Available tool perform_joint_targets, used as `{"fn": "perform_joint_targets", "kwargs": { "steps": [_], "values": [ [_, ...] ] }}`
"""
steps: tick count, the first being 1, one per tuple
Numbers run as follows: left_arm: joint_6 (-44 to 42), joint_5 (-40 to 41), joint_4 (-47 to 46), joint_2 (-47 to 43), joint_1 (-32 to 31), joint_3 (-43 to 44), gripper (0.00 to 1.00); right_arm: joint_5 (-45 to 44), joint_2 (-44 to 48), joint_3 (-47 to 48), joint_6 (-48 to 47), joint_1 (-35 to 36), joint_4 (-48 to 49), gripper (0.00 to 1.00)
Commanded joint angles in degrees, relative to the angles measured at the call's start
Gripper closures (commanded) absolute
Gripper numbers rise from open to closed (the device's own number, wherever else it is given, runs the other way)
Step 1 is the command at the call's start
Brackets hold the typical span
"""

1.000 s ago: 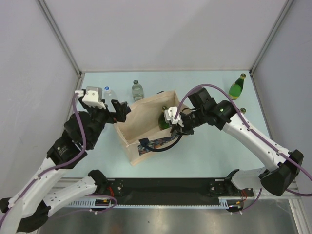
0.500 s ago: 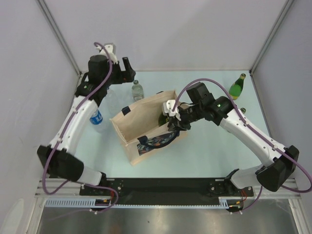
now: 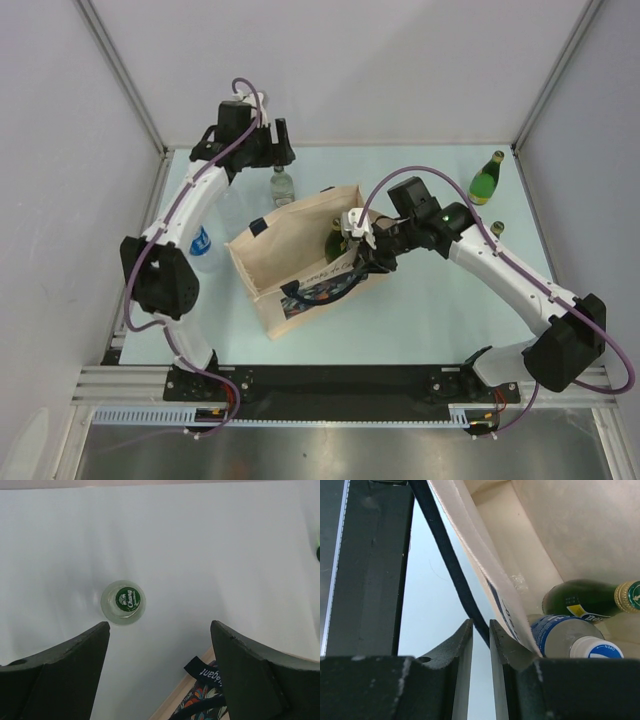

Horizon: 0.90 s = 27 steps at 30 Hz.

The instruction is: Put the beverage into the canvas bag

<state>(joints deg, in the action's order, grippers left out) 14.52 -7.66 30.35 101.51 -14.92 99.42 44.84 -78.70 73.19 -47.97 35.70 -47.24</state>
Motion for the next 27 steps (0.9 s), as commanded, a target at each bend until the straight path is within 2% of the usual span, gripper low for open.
{"fn": "perform_joint_targets", "kwargs": {
  "steps": [1, 5, 11, 20, 27],
  "values": [
    [-2.0, 2.6, 2.6, 4.6, -0.2, 6.8, 0.14, 1.4, 1.0, 0.4, 0.9, -1.0, 1.3, 0.75],
    [-2.7, 6.7, 4.7, 8.4, -0.9, 10.4, 0.19, 1.9, 0.3, 0.8, 0.6, -1.9, 1.0, 0.75],
    [-3.6, 11.1, 5.7, 12.1, -1.5, 10.6, 0.26, 2.6, -0.8, 1.6, 0.9, -2.7, 1.6, 0.75],
    [-4.0, 10.6, 5.4, 16.8, -1.6, 13.2, 0.39, 2.4, -1.0, 1.7, 1.7, -3.4, 2.9, 0.75],
    [-4.8, 10.9, 5.4, 18.5, -2.1, 15.0, 0.42, 2.1, -1.2, 2.1, 2.0, -4.1, 3.2, 0.75]
  ]
}}
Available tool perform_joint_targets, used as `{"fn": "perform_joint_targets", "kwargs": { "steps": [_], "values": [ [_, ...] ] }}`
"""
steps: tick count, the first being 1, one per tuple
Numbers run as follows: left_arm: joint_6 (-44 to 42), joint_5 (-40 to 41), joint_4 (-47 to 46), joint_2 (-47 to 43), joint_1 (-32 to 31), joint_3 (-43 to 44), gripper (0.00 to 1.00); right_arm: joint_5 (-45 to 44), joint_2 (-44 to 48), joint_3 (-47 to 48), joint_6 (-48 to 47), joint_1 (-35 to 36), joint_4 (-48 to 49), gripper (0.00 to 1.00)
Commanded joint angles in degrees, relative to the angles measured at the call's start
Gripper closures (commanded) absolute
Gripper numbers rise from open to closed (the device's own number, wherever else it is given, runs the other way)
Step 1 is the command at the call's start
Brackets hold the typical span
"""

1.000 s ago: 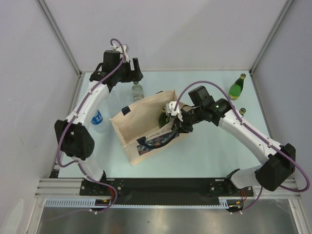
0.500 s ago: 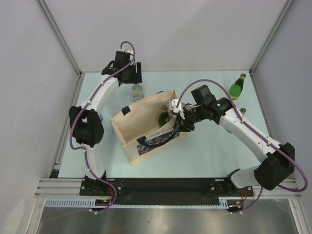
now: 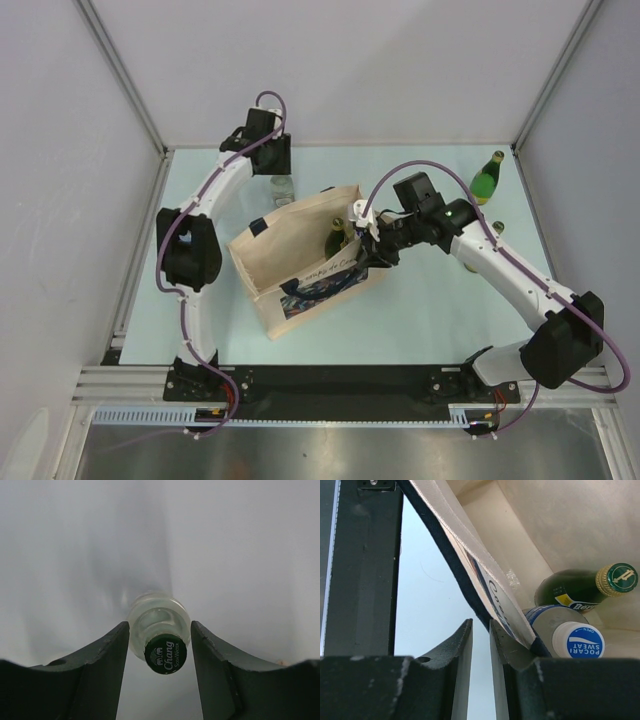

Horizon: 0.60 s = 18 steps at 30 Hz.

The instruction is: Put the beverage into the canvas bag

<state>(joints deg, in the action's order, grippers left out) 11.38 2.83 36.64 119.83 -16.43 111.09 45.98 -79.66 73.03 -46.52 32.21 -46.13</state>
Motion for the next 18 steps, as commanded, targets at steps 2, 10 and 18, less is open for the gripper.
{"fn": "perform_joint_targets", "kwargs": {
  "steps": [2, 10, 18],
  "values": [
    [-1.9, 0.5, -0.7, 0.1, -0.6, 3.2, 0.44, 1.0, -0.3, 2.3, 0.6, -0.7, 2.3, 0.74],
    [-3.2, 1.2, -0.6, 0.1, -0.9, 3.4, 0.64, 0.8, -0.5, 2.4, 0.7, -1.2, 2.6, 0.75],
    [-5.7, 1.5, -0.7, -2.4, -1.8, 5.5, 1.0, 0.6, 0.4, 2.6, 1.1, -1.4, 2.6, 0.74]
  ]
}}
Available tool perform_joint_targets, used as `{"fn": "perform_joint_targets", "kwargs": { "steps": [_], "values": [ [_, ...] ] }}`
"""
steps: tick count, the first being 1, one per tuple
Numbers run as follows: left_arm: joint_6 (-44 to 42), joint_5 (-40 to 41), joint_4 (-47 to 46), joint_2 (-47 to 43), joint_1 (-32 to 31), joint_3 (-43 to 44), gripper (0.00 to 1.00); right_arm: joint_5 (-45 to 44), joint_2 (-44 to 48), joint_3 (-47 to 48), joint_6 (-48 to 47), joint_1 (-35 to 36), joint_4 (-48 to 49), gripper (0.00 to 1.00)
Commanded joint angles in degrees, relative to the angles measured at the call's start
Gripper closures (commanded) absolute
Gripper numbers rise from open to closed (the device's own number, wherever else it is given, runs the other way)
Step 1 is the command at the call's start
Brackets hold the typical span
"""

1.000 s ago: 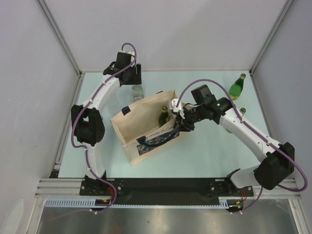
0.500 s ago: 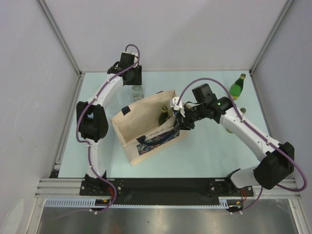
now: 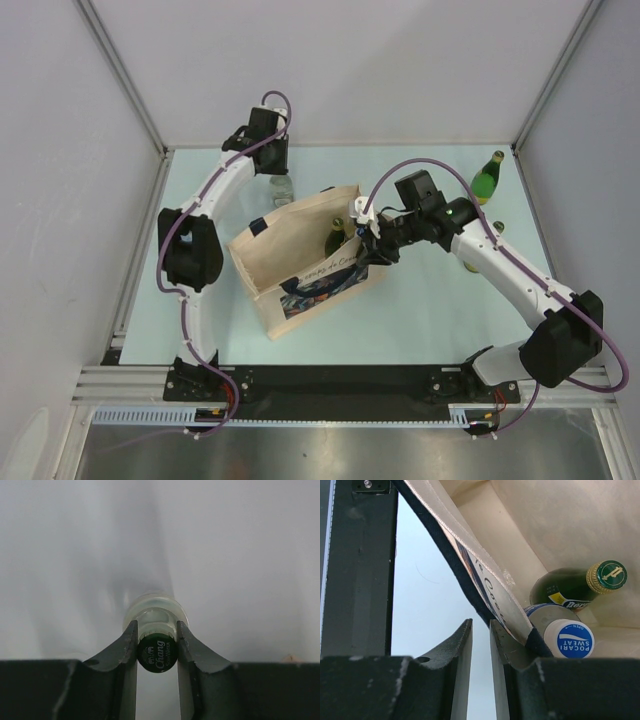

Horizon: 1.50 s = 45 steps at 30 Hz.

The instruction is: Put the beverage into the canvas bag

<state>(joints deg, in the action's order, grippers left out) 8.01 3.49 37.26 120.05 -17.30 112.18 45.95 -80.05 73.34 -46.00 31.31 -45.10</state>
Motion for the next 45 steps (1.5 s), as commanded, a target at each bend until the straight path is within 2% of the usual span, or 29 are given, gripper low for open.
{"fn": "perform_joint_targets", "kwargs": {
  "steps": [1, 6, 10, 21, 26, 34, 45],
  "values": [
    [-3.2, 0.8, -1.4, -3.1, -1.1, 5.3, 1.0, 0.5, 0.9, 2.5, 0.7, -0.5, 1.7, 0.74],
    [-4.3, 1.6, -1.7, -7.5, -1.5, 5.9, 1.0, 0.4, 1.7, 3.3, 3.0, -1.3, 2.8, 0.72],
    [-4.8, 1.4, -1.7, -11.5, -1.5, 5.6, 1.0, 0.7, 2.8, 3.6, 4.6, -2.0, 3.4, 0.59],
    [-4.8, 0.6, 1.4, -21.6, -2.8, 5.7, 1.0, 3.3, 4.7, 5.5, 13.0, -4.9, 7.5, 0.43],
    [-4.4, 0.1, 4.2, -26.3, -3.5, 7.3, 1.0, 3.9, 5.5, 6.0, 16.3, -6.9, 9.6, 0.43],
    [-4.7, -0.6, 9.8, -30.5, -5.8, 14.6, 1.0, 4.5, 6.8, 6.2, 18.7, -9.0, 10.2, 0.44],
    [-3.3, -5.1, 11.9, -37.9, -8.7, 15.5, 1.0, 4.7, 9.6, 5.8, 21.0, -12.1, 11.1, 0.44]
  ]
}}
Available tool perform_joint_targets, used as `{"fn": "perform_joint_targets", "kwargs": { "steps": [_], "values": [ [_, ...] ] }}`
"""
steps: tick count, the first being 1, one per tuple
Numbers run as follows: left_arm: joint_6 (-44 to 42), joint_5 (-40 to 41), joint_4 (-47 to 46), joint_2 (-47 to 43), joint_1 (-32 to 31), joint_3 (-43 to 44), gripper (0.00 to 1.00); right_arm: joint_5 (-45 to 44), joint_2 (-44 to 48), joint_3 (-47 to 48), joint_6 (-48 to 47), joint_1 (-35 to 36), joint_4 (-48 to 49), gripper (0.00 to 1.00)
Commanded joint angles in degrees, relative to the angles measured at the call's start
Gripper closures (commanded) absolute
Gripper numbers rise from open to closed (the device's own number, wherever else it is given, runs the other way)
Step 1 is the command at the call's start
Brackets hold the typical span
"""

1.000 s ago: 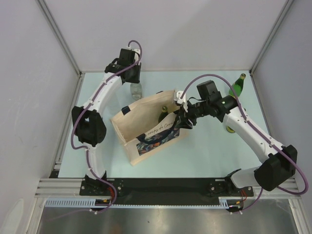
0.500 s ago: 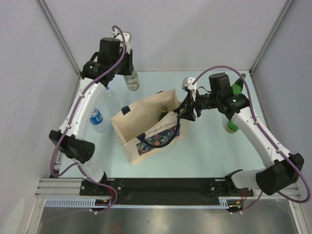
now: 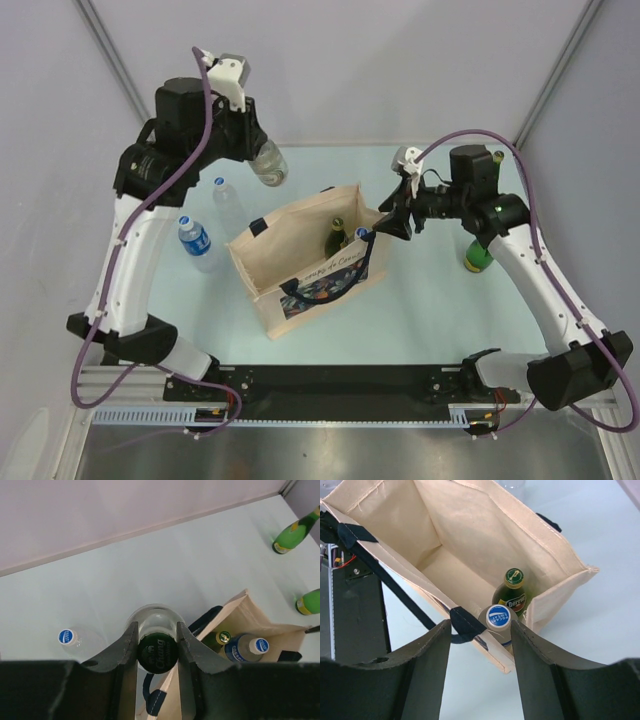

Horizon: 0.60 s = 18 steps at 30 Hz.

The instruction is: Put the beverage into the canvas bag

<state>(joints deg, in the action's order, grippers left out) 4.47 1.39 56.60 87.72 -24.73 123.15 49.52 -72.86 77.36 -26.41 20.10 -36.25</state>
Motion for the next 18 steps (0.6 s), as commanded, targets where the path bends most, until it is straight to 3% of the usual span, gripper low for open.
{"fn": "perform_joint_targets", "kwargs": {
  "steps": [1, 13, 15, 18],
  "values": [
    [0.3, -3.8, -7.5, -5.9, -1.5, 4.6, 1.0, 0.9, 2.7, 1.7, 1.5, -1.5, 2.1, 0.44],
    [-1.5, -11.8, -7.8, -10.4, -7.0, -1.8, 1.0, 4.5, 6.6, -0.5, 0.9, -4.2, 0.8, 0.44],
    [-1.8, -12.3, -8.4, -11.3, -7.5, -4.0, 1.0, 7.5, 6.8, -0.6, -3.8, -3.7, -0.9, 0.33],
    [-1.8, -13.4, -9.0, -12.0, -8.5, -6.4, 1.0, 10.1, 6.0, 0.5, -12.7, -0.9, -7.2, 0.27]
  ]
}}
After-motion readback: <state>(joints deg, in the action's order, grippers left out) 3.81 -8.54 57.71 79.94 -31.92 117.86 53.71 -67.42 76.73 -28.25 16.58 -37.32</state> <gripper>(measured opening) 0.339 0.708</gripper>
